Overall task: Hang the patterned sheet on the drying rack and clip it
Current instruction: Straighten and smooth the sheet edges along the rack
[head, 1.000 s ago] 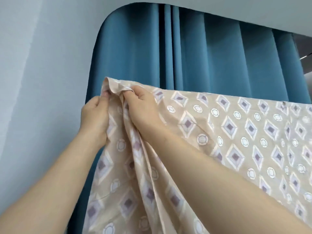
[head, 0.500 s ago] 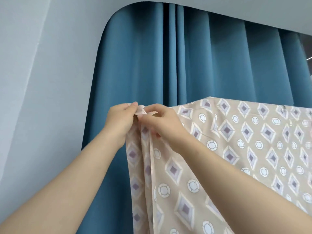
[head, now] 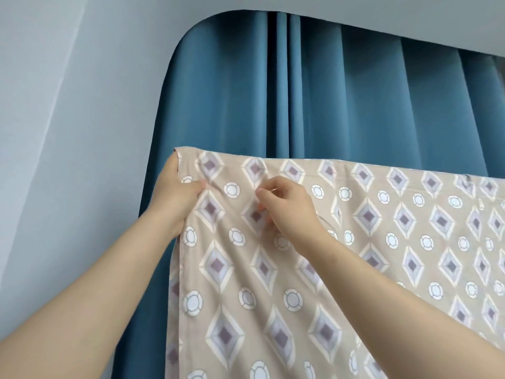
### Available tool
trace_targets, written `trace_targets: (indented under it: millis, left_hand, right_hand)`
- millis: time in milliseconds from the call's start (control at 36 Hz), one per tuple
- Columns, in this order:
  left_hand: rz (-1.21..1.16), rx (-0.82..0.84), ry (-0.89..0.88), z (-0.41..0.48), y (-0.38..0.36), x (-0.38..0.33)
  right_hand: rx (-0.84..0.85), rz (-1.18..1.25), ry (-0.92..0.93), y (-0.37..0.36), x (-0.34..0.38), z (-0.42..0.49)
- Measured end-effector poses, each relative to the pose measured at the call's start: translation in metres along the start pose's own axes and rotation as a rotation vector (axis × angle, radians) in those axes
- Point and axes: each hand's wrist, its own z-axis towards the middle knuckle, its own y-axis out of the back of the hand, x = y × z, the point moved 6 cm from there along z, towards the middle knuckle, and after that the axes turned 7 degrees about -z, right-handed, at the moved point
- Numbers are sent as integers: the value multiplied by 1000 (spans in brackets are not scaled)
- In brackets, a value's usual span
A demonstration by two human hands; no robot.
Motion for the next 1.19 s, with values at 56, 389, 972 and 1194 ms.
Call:
trace_targets:
  millis: [56,389,972,1194]
  left_hand:
    - [29,-37,-28,4,8,-2]
    - [107,-446,-173,3,80,-22]
    - [642,-273,-226,-22,-1,20]
    - [229,464,177,-56,-113,53]
  right_hand:
    - [3,-15,13,-3,0,2]
    - [60,-61,24,-29,2,4]
    - [-38,-131,40,3,-4,0]
    - [-142,-130,-19,41,-26,-13]
